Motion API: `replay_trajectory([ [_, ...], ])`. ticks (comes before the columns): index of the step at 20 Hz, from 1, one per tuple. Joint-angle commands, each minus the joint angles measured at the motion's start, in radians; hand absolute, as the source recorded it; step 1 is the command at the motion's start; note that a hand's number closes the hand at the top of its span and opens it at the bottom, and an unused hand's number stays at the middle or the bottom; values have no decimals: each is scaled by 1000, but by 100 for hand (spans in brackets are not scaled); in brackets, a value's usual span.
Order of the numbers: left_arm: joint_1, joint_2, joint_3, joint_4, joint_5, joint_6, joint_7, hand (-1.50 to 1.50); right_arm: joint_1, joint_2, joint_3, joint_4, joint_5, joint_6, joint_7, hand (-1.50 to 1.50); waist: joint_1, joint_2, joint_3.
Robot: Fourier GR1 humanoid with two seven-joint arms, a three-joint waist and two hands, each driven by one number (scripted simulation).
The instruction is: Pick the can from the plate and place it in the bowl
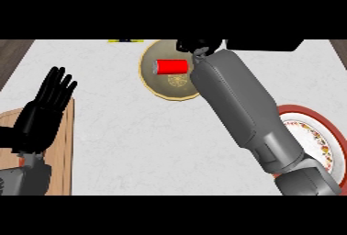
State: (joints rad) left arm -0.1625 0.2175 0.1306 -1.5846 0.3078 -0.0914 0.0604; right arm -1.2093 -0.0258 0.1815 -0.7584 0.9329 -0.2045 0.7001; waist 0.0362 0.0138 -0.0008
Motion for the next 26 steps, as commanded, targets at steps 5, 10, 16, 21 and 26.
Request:
replay_trajectory([
  [5, -47, 4, 9, 26, 4, -3, 1, 0, -54, -16, -78, 344, -41, 34, -170, 150, 23, 14, 0],
  [10, -43, -3, -19, -12, 12, -18, 29, 0, -58, -38, -216, 449, -144, -3, -199, -150, 57, 27, 1],
  [16, -18, -17, -18, 5, -13, -9, -16, 0, -42, -55, -296, 441, -226, -51, -462, -150, 42, 20, 2],
  [21, -13, -22, -29, -35, -5, -2, 19, 0, -23, -18, -451, 353, -373, -234, -571, -150, 46, 17, 5],
  [26, -11, -27, -25, -5, -14, 1, 3, 0, -41, -73, -568, 343, -475, -284, -671, -150, 28, 14, 2],
])
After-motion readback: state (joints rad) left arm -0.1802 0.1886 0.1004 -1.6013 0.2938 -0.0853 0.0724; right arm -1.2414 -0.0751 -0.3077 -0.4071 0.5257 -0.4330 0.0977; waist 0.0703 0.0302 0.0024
